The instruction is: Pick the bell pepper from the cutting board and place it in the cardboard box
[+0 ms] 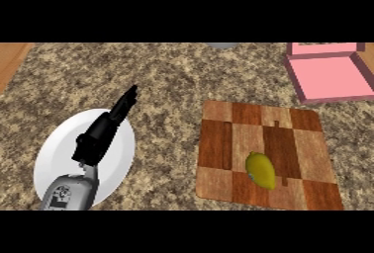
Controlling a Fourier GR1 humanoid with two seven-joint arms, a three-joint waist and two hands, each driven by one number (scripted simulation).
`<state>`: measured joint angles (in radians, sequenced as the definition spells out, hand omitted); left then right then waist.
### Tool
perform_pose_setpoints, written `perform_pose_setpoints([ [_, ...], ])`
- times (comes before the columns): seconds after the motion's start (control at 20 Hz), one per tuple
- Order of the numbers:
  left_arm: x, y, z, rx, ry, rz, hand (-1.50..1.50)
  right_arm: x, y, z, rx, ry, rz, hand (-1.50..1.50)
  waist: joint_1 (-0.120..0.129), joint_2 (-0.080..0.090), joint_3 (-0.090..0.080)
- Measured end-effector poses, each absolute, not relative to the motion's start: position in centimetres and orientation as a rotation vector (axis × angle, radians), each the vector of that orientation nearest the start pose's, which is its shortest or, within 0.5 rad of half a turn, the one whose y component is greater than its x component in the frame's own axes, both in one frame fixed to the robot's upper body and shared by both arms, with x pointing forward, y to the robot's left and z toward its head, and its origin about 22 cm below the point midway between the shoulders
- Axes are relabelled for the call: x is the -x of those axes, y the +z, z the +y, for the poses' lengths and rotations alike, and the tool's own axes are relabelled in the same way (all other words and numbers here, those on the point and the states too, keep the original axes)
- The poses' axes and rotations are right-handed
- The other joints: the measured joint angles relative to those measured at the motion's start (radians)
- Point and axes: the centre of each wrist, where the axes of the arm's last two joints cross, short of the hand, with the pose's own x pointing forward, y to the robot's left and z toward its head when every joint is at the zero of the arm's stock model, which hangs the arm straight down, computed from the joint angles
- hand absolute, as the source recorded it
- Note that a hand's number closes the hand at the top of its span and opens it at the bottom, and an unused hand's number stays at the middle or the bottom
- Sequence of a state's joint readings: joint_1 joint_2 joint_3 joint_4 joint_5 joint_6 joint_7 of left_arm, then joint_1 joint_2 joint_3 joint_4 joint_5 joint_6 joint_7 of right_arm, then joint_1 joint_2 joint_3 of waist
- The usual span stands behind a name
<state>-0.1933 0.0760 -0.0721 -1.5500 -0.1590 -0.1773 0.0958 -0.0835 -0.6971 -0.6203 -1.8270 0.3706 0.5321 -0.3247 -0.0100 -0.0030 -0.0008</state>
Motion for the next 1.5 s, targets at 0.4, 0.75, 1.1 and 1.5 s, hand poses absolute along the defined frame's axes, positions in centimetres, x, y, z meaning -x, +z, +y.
perform_pose_setpoints([
  [0.4,-28.1,4.1,20.3,0.036,-0.458,-1.597,0.0,-23.0,26.2,-44.1,0.989,0.862,-1.757,1.5,0.014,0.003,0.0],
  [0.75,-28.2,4.6,20.5,0.045,-0.462,-1.598,0.0,-27.5,27.6,-44.4,0.983,0.81,-1.744,1.5,0.021,0.005,0.0],
  [1.1,-27.9,4.2,20.4,0.047,-0.463,-1.611,0.0,-32.2,27.9,-44.3,0.986,0.754,-1.727,1.5,0.027,0.006,0.001],
  [1.5,-28.5,3.8,19.9,0.056,-0.473,-1.615,0.0,-36.6,25.5,-44.2,1.082,0.8,-1.655,1.5,0.036,0.011,0.001],
])
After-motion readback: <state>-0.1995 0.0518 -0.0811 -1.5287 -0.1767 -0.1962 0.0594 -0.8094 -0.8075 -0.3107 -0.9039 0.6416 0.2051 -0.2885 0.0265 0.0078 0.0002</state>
